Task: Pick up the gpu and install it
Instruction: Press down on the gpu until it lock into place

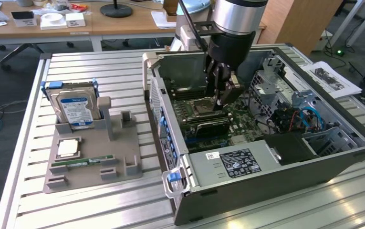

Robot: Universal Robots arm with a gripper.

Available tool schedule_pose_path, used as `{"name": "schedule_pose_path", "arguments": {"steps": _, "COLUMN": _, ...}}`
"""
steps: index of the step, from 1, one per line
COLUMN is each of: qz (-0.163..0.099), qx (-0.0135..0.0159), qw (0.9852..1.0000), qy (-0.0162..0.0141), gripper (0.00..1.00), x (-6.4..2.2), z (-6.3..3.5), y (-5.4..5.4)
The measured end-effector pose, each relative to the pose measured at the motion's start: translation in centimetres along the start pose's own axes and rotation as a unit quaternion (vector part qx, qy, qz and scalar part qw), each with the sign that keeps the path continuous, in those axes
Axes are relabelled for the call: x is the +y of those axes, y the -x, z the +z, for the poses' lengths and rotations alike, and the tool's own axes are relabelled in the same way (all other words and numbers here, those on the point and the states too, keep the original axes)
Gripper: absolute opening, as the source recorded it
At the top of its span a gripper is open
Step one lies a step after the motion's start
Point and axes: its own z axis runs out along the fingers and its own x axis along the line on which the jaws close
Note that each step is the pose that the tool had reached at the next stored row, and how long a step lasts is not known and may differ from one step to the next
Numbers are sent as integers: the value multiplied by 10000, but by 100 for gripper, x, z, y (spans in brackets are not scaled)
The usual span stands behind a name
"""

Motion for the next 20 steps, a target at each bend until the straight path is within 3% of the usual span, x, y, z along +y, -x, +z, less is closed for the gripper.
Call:
{"name": "schedule_pose_path", "arguments": {"steps": 4, "qz": 0, "qx": 0, "qw": 10000, "qy": 0, "gripper": 56, "x": 0, "z": 0, "y": 0}}
{"name": "schedule_pose_path", "arguments": {"steps": 10, "qz": 0, "qx": 0, "qw": 10000, "qy": 0, "gripper": 26, "x": 0, "z": 0, "y": 0}}
{"name": "schedule_pose_path", "arguments": {"steps": 12, "qz": 0, "qx": 0, "qw": 10000, "qy": 0, "gripper": 26, "x": 0, "z": 0, "y": 0}}
{"name": "schedule_pose_path", "arguments": {"steps": 15, "qz": 0, "qx": 0, "qw": 10000, "qy": 0, "gripper": 11, "x": 0, "z": 0, "y": 0}}
{"name": "schedule_pose_path", "arguments": {"steps": 20, "qz": 0, "qx": 0, "qw": 10000, "qy": 0, "gripper": 11, "x": 0, "z": 0, "y": 0}}
